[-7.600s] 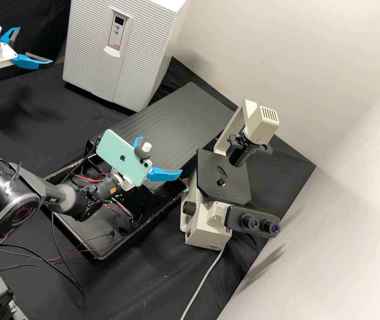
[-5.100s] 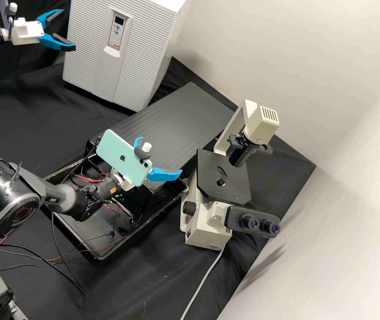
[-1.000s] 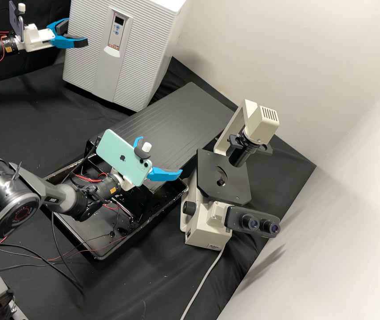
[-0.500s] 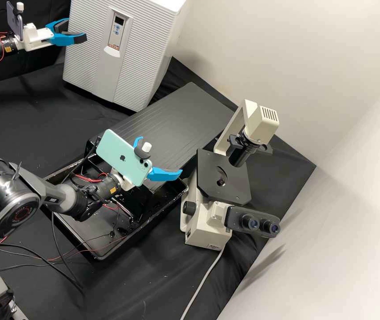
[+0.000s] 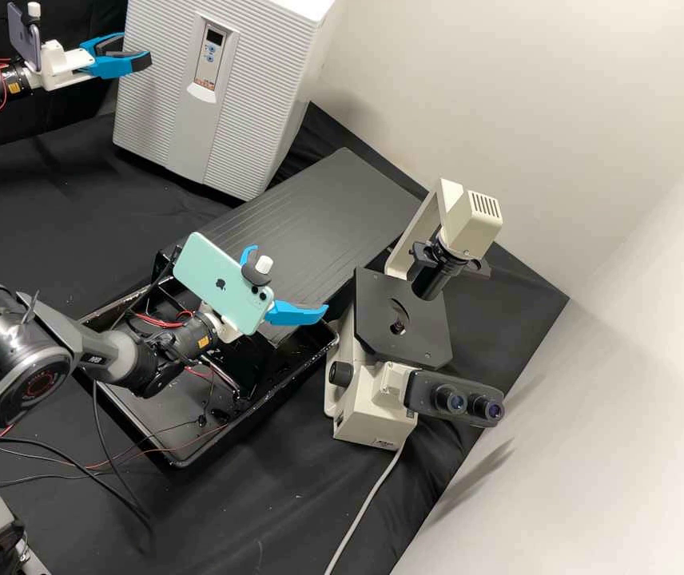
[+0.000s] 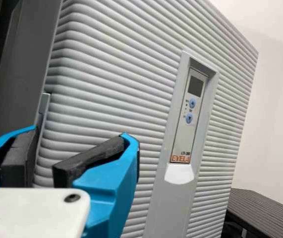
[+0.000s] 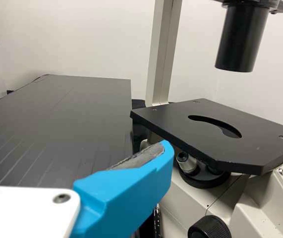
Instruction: Open the incubator door
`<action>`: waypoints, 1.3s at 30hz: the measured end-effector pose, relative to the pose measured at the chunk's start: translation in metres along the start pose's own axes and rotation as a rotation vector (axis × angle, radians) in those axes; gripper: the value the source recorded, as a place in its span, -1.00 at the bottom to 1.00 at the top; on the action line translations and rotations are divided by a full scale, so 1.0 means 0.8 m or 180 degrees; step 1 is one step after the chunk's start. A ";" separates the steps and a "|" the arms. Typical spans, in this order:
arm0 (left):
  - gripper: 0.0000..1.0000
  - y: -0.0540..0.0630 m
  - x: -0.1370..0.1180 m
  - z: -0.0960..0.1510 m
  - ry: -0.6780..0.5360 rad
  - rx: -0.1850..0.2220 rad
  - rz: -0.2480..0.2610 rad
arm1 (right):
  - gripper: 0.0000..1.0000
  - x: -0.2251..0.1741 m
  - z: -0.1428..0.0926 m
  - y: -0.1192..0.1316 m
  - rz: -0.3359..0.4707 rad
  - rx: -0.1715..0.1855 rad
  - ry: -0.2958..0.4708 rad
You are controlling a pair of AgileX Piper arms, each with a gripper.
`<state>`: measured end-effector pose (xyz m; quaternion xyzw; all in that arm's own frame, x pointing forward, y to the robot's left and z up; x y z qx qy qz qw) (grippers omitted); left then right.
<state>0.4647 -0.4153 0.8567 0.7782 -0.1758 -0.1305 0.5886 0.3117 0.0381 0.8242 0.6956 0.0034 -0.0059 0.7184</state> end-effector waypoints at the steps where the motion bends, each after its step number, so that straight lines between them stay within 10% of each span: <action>1: -1.00 0.000 0.000 0.000 0.0000 0.0000 0.0000 | 1.00 0.000 0.000 0.000 0.0000 0.0000 0.0000; 39: -1.00 0.000 -0.016 0.010 0.0118 -0.0068 -0.0016 | 1.00 0.000 0.000 0.000 0.0000 0.0000 0.0000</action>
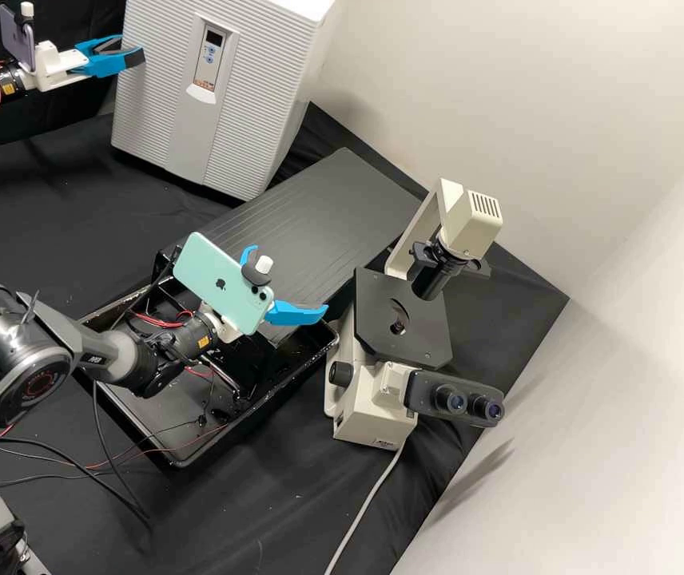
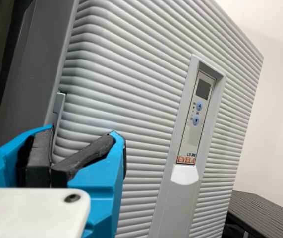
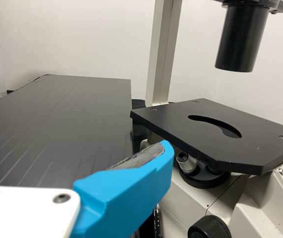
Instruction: Open the incubator door
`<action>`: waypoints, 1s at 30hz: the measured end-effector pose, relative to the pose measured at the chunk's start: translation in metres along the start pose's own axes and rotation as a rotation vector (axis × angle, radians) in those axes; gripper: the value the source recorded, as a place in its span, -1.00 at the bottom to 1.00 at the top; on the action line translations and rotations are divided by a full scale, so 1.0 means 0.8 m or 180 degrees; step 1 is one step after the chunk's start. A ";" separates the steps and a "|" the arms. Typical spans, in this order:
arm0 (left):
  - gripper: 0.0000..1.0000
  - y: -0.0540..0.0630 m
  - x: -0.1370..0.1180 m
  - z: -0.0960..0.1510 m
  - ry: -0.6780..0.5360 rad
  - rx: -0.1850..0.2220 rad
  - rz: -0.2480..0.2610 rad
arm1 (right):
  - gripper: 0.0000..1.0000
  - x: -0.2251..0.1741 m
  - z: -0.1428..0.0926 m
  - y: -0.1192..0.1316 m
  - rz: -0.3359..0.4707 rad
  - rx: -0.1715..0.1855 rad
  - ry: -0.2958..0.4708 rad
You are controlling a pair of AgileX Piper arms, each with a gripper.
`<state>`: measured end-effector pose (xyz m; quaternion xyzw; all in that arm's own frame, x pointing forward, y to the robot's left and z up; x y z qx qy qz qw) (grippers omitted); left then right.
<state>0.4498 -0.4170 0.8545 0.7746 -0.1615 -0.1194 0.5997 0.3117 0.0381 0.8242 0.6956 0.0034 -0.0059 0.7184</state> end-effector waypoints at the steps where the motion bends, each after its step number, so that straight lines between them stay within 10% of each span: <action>1: -1.00 0.000 -0.002 0.002 0.0004 0.0010 -0.0008 | 1.00 0.000 0.000 0.000 0.0000 0.0000 0.0000; 21: -1.00 0.011 -0.047 0.068 0.0028 -0.0008 -0.0261 | 1.00 0.000 0.000 0.000 0.0000 0.0000 0.0000; 30: -1.00 0.014 -0.096 0.136 -0.0214 0.0030 -0.0626 | 1.00 0.000 0.000 0.000 0.0000 0.0000 0.0000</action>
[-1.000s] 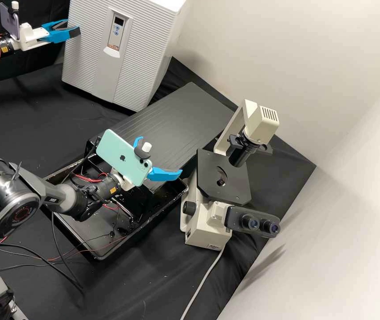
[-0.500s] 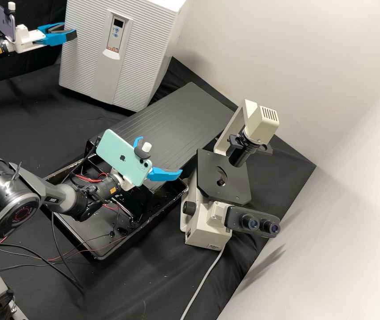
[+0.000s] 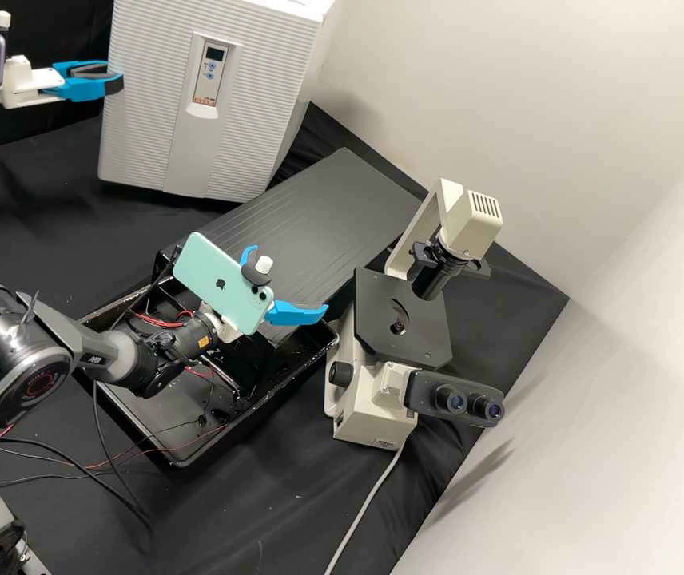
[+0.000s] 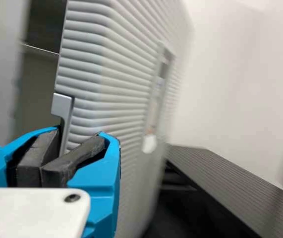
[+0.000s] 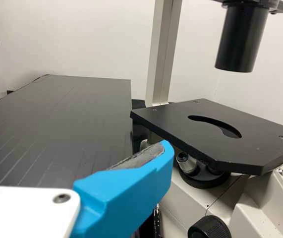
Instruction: Open the incubator door
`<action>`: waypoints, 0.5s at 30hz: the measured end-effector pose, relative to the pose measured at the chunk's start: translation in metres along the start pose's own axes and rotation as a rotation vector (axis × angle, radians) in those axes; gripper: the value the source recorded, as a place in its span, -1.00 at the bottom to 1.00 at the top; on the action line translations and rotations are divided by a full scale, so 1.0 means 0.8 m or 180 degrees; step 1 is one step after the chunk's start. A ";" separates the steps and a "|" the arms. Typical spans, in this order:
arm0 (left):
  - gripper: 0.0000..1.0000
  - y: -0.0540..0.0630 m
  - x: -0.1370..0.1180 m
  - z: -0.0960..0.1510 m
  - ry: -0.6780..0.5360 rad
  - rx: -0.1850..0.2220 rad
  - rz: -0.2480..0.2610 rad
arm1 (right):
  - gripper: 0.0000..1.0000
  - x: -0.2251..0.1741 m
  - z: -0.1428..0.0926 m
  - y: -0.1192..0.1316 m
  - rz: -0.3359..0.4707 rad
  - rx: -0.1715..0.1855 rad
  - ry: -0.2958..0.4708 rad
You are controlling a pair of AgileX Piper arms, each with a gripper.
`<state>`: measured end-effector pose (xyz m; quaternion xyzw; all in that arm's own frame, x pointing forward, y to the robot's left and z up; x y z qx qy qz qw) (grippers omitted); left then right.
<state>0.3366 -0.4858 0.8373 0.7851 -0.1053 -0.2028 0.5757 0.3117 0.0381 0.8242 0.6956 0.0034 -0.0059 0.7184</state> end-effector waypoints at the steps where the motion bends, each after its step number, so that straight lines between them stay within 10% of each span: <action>1: -1.00 -0.001 -0.006 0.012 -0.0083 0.0018 -0.0063 | 1.00 0.000 0.000 0.000 0.0000 0.0000 0.0000; 6: -1.00 -0.009 -0.035 0.069 -0.0725 0.0156 -0.0344 | 1.00 0.000 0.000 0.000 0.0000 0.0000 0.0000; 15: -1.00 0.003 -0.061 0.099 -0.1030 0.0011 -0.0106 | 1.00 0.000 0.000 0.000 0.0000 0.0000 0.0000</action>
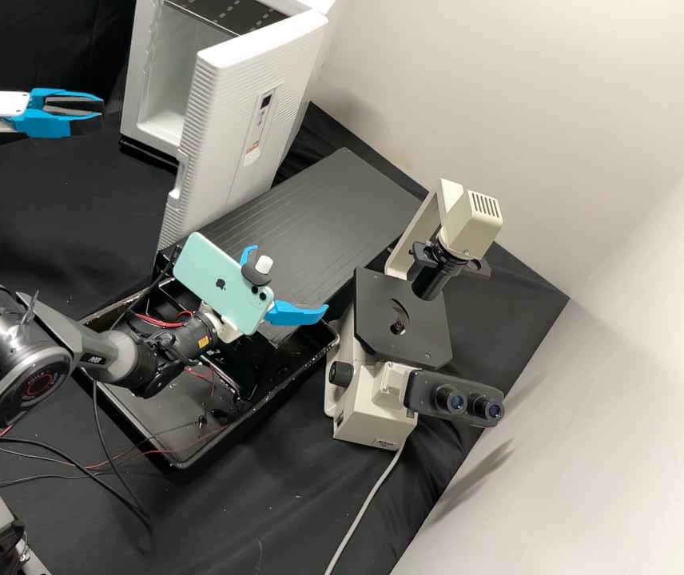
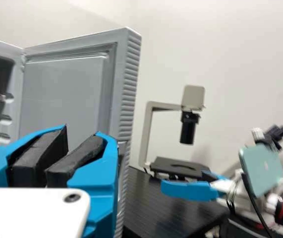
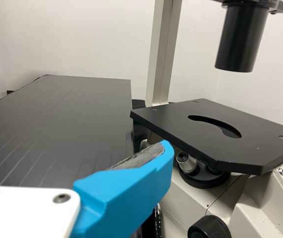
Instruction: Open the incubator door
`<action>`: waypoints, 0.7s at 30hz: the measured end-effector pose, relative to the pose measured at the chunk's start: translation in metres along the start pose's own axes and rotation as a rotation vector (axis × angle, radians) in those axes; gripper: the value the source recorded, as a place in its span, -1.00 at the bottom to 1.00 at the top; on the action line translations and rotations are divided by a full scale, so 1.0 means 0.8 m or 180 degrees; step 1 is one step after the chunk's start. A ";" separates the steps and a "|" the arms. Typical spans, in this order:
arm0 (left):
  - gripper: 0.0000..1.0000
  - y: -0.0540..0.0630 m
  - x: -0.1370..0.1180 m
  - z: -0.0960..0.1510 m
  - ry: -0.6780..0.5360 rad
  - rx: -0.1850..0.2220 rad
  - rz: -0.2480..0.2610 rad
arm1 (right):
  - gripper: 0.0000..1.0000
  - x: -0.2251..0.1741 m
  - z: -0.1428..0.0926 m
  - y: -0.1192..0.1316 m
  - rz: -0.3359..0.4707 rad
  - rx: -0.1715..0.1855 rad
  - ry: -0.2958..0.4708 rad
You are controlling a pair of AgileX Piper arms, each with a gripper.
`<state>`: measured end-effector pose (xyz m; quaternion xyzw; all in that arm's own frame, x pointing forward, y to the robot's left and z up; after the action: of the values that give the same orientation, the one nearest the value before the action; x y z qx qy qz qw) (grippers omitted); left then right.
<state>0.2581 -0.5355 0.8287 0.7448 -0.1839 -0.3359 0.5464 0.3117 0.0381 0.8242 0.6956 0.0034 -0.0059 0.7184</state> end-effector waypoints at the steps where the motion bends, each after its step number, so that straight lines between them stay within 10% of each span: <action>1: -1.00 0.001 0.000 0.000 0.0009 -0.0011 0.0020 | 1.00 0.000 0.000 0.000 0.0000 0.0000 0.0000; 2: -1.00 0.001 0.001 0.000 0.0024 -0.0030 0.0052 | 1.00 0.000 0.000 0.000 0.0000 0.0000 0.0000; 3: 1.00 0.002 0.001 -0.001 0.0042 -0.0043 0.0080 | 1.00 0.000 0.000 0.000 0.0000 0.0000 0.0000; 13: 1.00 -0.011 0.007 -0.016 0.0205 0.0144 0.0101 | 1.00 0.000 0.000 0.000 0.0000 0.0000 0.0000; 21: 1.00 -0.029 0.030 -0.103 0.0570 0.0183 0.0168 | 1.00 0.000 0.000 0.000 0.0000 0.0000 0.0000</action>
<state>0.3310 -0.4862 0.8144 0.7821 -0.1635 -0.2481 0.5477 0.3117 0.0381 0.8242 0.6956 0.0034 -0.0059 0.7184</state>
